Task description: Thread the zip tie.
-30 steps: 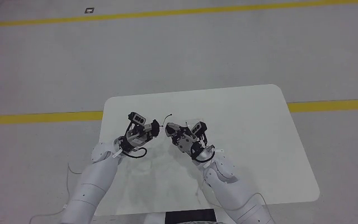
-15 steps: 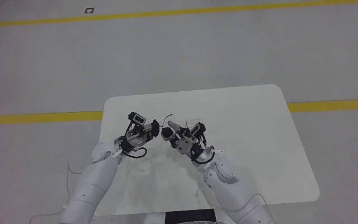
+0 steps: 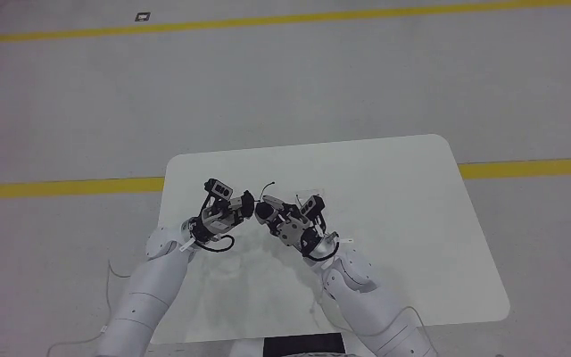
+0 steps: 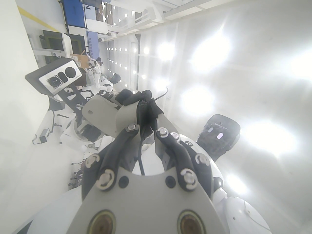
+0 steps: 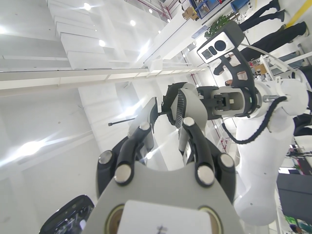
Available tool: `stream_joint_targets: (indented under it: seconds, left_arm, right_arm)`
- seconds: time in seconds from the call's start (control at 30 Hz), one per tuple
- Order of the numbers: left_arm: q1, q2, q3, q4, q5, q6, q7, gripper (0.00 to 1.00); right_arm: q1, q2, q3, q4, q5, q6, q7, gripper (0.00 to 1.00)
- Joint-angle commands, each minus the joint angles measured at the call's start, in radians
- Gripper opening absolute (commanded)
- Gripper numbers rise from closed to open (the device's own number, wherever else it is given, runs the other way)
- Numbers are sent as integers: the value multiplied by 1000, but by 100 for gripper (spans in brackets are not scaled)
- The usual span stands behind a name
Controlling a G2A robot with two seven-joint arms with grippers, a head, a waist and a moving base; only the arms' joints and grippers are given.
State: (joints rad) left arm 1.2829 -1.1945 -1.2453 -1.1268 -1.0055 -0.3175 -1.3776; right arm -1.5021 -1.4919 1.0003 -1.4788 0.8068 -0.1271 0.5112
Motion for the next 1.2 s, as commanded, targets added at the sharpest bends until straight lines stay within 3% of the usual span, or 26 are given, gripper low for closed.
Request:
stream_joint_targets:
  seconds: [0.0, 0.53, 0.8, 1.17]
  left_arm:
    - [0, 0, 0, 0, 0, 0, 0, 0]
    - [0, 0, 0, 0, 0, 0, 0, 0]
    - [0, 0, 0, 0, 0, 0, 0, 0]
    - [0, 0, 0, 0, 0, 0, 0, 0]
  right_arm:
    - [1, 0, -1, 0, 2, -1, 1, 18]
    - [7, 2, -8, -5, 32, -3, 6, 15]
    - [12, 3, -7, -1, 58, 5, 14, 0]
    - [14, 5, -6, 0, 62, 0, 5, 0]
